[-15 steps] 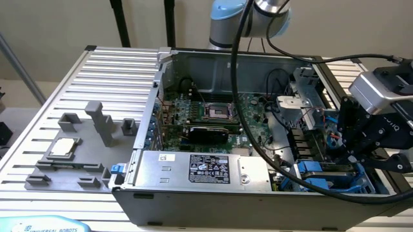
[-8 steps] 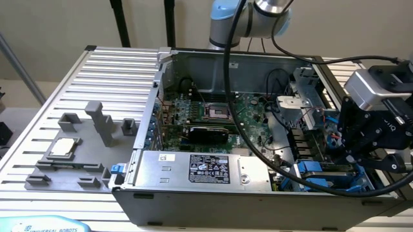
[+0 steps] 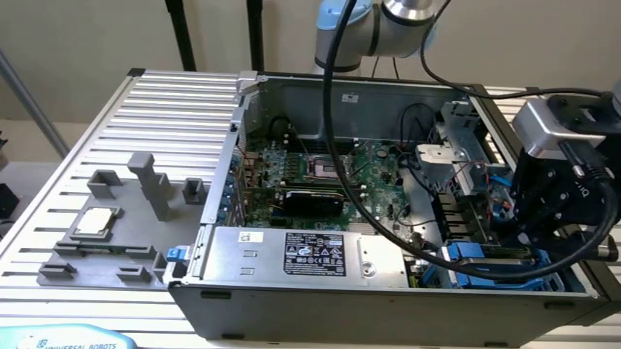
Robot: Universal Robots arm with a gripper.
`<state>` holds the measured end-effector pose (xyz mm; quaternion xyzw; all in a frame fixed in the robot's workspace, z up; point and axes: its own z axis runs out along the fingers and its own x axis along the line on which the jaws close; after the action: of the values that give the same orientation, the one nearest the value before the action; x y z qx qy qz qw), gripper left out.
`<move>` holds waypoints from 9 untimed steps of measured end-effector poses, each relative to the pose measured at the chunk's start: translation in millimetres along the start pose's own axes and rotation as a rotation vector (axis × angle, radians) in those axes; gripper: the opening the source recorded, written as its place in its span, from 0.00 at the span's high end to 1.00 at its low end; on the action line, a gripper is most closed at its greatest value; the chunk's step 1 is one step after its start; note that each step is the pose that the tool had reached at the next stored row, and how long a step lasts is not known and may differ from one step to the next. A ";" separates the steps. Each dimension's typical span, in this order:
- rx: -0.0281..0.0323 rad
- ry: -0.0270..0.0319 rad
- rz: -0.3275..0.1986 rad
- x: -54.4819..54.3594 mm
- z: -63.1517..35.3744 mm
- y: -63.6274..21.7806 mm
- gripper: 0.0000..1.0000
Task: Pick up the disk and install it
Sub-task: 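Insert the first disk wire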
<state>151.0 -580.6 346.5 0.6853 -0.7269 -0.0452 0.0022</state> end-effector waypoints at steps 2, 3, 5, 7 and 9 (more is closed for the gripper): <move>0.0019 -0.0013 0.032 0.0 0.5 0.0 0.84; 0.0028 -0.0012 0.046 0.0 0.8 0.0 0.84; 0.0043 0.0008 0.067 0.1 1.2 -0.1 0.84; 0.0057 0.0039 0.076 -0.5 1.5 0.0 0.84; 0.0073 0.0077 0.076 -2.9 1.7 0.1 0.84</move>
<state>151.0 -577.6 345.0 0.6572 -0.7527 -0.0397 0.0042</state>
